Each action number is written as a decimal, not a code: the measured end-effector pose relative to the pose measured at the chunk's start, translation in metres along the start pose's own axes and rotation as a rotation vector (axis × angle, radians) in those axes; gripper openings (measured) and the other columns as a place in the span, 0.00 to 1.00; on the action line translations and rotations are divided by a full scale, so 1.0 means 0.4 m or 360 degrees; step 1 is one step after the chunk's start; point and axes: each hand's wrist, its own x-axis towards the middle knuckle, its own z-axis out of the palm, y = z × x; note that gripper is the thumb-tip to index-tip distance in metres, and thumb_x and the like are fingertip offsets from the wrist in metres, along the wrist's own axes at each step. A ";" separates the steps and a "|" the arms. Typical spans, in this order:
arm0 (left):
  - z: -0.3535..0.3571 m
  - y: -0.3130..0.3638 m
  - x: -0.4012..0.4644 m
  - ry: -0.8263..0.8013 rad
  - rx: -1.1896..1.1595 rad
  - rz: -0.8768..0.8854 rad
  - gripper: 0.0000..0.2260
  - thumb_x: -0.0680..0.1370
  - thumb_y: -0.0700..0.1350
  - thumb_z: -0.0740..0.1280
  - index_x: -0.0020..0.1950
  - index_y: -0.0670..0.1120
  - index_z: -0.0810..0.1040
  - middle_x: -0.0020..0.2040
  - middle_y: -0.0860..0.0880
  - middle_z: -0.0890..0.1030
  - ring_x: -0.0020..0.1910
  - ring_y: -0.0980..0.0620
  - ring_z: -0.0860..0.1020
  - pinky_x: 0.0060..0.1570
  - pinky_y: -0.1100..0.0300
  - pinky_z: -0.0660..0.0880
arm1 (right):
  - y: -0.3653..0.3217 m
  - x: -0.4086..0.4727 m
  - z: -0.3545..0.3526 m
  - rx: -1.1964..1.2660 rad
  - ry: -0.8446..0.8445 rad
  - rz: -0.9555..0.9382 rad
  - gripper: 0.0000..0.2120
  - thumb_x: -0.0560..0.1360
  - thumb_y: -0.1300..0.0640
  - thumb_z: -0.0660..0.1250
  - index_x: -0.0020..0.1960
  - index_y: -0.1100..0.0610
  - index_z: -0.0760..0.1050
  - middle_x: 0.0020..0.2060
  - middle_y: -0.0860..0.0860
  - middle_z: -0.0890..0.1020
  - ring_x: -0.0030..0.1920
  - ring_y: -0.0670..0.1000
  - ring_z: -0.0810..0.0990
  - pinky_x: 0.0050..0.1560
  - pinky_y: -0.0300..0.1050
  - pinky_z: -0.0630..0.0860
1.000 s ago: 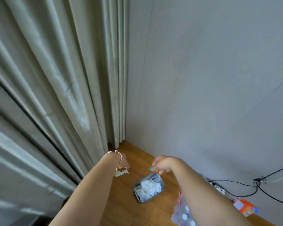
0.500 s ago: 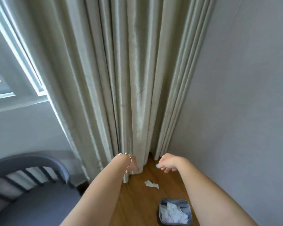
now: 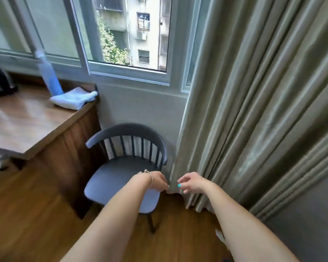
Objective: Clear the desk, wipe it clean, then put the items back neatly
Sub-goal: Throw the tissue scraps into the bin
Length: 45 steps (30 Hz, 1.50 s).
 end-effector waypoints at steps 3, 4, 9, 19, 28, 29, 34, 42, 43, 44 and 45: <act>-0.042 -0.143 -0.087 0.0110 -0.0096 -0.0168 0.13 0.77 0.54 0.65 0.56 0.47 0.80 0.50 0.50 0.81 0.50 0.50 0.79 0.53 0.54 0.76 | -0.119 0.036 0.095 -0.0066 -0.0058 -0.0214 0.12 0.76 0.64 0.69 0.59 0.64 0.77 0.47 0.57 0.80 0.32 0.46 0.77 0.40 0.41 0.81; -0.052 -0.196 -0.115 0.0127 -0.0131 -0.0231 0.14 0.78 0.54 0.65 0.57 0.47 0.79 0.50 0.51 0.80 0.50 0.51 0.79 0.52 0.55 0.76 | -0.161 0.043 0.134 -0.0157 -0.0112 -0.0287 0.12 0.76 0.63 0.69 0.59 0.63 0.77 0.47 0.56 0.80 0.34 0.46 0.77 0.41 0.40 0.81; -0.077 -0.422 -0.257 0.0162 -0.0279 -0.0490 0.17 0.79 0.53 0.63 0.61 0.44 0.78 0.59 0.45 0.81 0.56 0.48 0.80 0.51 0.54 0.76 | -0.336 0.051 0.335 -0.0456 -0.0276 -0.0555 0.09 0.78 0.62 0.67 0.58 0.61 0.78 0.49 0.56 0.81 0.35 0.45 0.78 0.36 0.31 0.76; -0.163 -0.921 -0.632 0.0542 -0.0551 -0.0876 0.18 0.74 0.58 0.65 0.55 0.46 0.81 0.51 0.48 0.82 0.43 0.49 0.78 0.48 0.57 0.75 | -0.750 -0.008 0.802 -0.0662 -0.0614 -0.0883 0.08 0.77 0.59 0.69 0.56 0.57 0.79 0.45 0.52 0.83 0.37 0.45 0.81 0.29 0.30 0.70; -0.209 -1.250 -0.851 0.0951 -0.0826 -0.0914 0.11 0.78 0.51 0.63 0.49 0.45 0.81 0.39 0.51 0.77 0.39 0.52 0.75 0.34 0.63 0.71 | -1.015 -0.027 1.094 -0.0841 -0.0683 -0.0967 0.09 0.77 0.56 0.69 0.57 0.55 0.79 0.45 0.49 0.83 0.43 0.46 0.83 0.50 0.40 0.81; -0.211 -1.278 -0.869 0.0973 -0.0844 -0.0929 0.11 0.78 0.50 0.63 0.49 0.45 0.81 0.40 0.50 0.78 0.40 0.52 0.75 0.35 0.63 0.71 | -1.040 -0.024 1.121 -0.0878 -0.0700 -0.0986 0.09 0.77 0.55 0.69 0.56 0.55 0.79 0.45 0.49 0.82 0.44 0.47 0.83 0.50 0.39 0.81; -0.232 -1.415 -0.910 0.1184 -0.0896 -0.0977 0.12 0.77 0.49 0.66 0.58 0.48 0.80 0.55 0.50 0.80 0.52 0.53 0.77 0.55 0.61 0.73 | -1.176 0.025 1.244 -0.1008 -0.0774 -0.1043 0.08 0.78 0.55 0.69 0.56 0.54 0.79 0.46 0.49 0.82 0.43 0.46 0.82 0.42 0.36 0.78; -0.452 -1.598 -0.886 0.1639 -0.1150 -0.0906 0.17 0.80 0.48 0.61 0.69 0.48 0.69 0.56 0.50 0.77 0.54 0.52 0.77 0.54 0.61 0.72 | -1.468 0.219 1.394 -0.0984 -0.0756 -0.1228 0.08 0.77 0.55 0.69 0.55 0.53 0.80 0.46 0.49 0.82 0.44 0.47 0.83 0.48 0.38 0.80; -0.497 -1.620 -0.878 0.1665 -0.1162 -0.0903 0.17 0.81 0.48 0.61 0.70 0.48 0.69 0.58 0.50 0.77 0.55 0.52 0.77 0.55 0.60 0.73 | -1.518 0.246 1.406 -0.0956 -0.0750 -0.1235 0.07 0.77 0.55 0.69 0.55 0.53 0.80 0.45 0.49 0.82 0.44 0.47 0.83 0.48 0.38 0.80; -0.543 -1.642 -0.868 0.1684 -0.1179 -0.0903 0.17 0.81 0.48 0.61 0.70 0.48 0.68 0.59 0.50 0.76 0.56 0.51 0.77 0.56 0.59 0.74 | -1.569 0.271 1.415 -0.0925 -0.0743 -0.1251 0.07 0.77 0.55 0.69 0.55 0.53 0.80 0.45 0.49 0.82 0.44 0.47 0.82 0.48 0.38 0.80; -0.589 -1.663 -0.859 0.1693 -0.1192 -0.0902 0.17 0.81 0.48 0.61 0.70 0.48 0.68 0.60 0.50 0.76 0.57 0.51 0.77 0.57 0.58 0.74 | -1.620 0.295 1.424 -0.0898 -0.0734 -0.1266 0.07 0.77 0.54 0.69 0.55 0.53 0.80 0.44 0.49 0.82 0.44 0.47 0.82 0.47 0.38 0.80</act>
